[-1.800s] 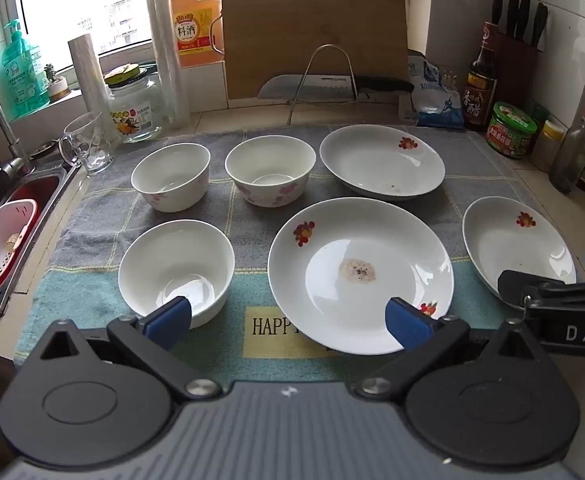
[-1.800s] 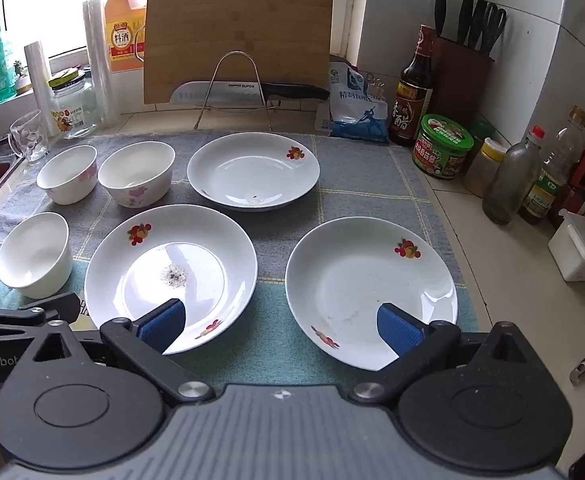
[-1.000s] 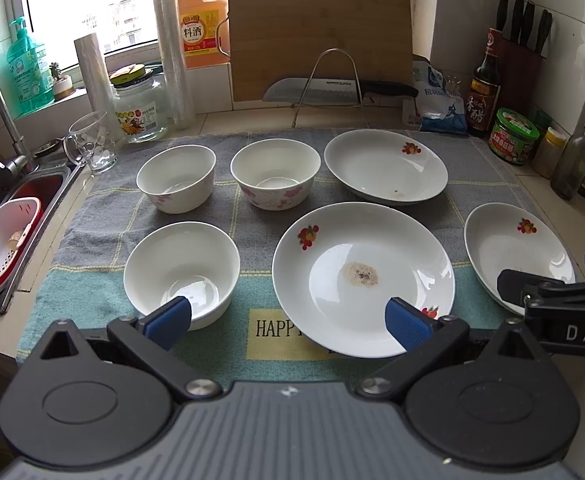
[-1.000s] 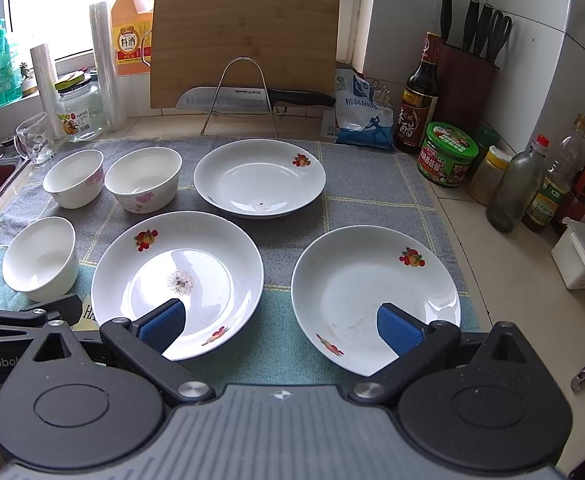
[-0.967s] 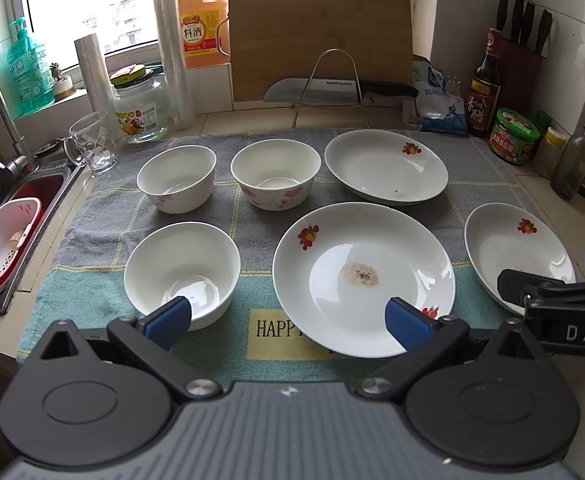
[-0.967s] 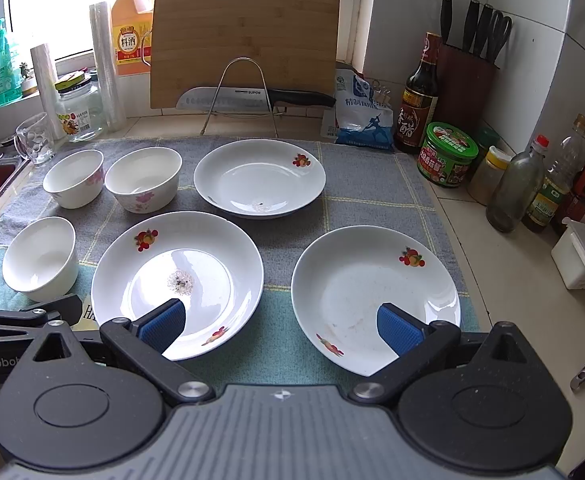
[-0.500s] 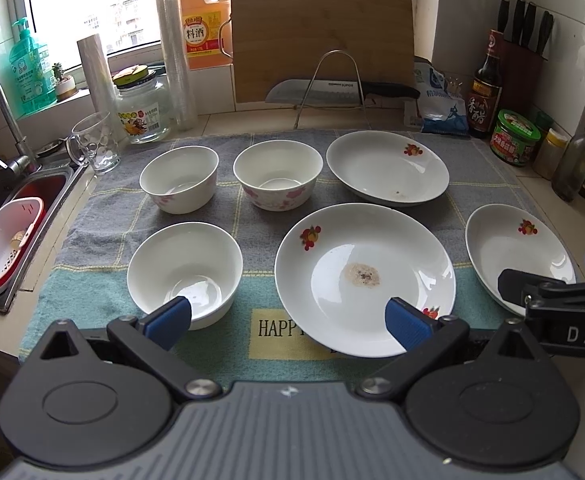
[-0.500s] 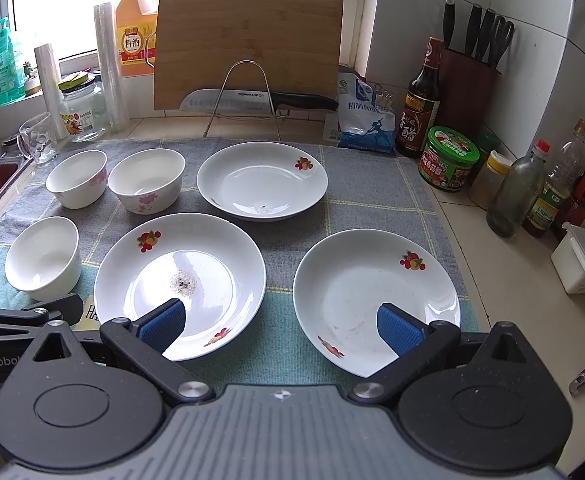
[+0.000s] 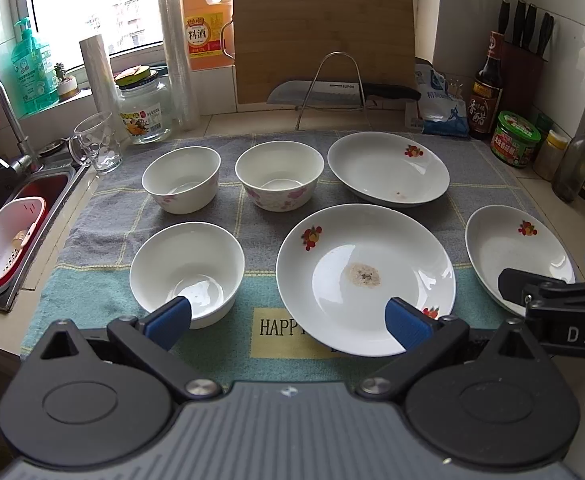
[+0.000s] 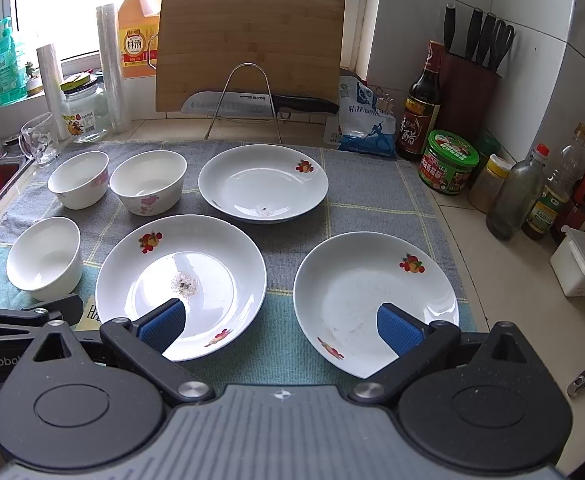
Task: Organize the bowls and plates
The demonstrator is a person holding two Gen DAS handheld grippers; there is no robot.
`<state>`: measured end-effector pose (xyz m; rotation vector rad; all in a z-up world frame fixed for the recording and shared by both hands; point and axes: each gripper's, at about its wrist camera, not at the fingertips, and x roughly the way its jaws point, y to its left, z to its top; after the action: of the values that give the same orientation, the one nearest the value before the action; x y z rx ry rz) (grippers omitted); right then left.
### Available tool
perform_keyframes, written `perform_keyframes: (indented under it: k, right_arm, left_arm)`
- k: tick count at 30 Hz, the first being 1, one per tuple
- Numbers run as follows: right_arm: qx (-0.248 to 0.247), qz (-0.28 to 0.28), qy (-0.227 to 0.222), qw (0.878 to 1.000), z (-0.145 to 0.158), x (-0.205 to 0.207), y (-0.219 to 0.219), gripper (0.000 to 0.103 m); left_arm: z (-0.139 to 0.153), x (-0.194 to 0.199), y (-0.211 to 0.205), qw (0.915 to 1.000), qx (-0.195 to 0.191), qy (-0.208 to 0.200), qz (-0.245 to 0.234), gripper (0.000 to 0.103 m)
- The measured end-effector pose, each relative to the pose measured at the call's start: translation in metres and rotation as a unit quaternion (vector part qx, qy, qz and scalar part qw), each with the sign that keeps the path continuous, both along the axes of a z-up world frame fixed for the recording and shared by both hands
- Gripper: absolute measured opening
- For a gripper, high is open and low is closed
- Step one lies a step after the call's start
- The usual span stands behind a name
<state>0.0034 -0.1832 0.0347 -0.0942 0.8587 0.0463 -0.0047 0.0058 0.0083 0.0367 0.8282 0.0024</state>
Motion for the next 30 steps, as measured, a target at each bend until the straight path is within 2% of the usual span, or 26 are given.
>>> perform_keyframes:
  k: [30]
  right_arm:
    - [-0.002,-0.003,-0.003,1.000,0.0018,-0.0008,0.0008,0.103]
  left_arm:
    - [-0.0011,0.0039,0.0014,0.9999,-0.005,0.001,-0.009,0.102]
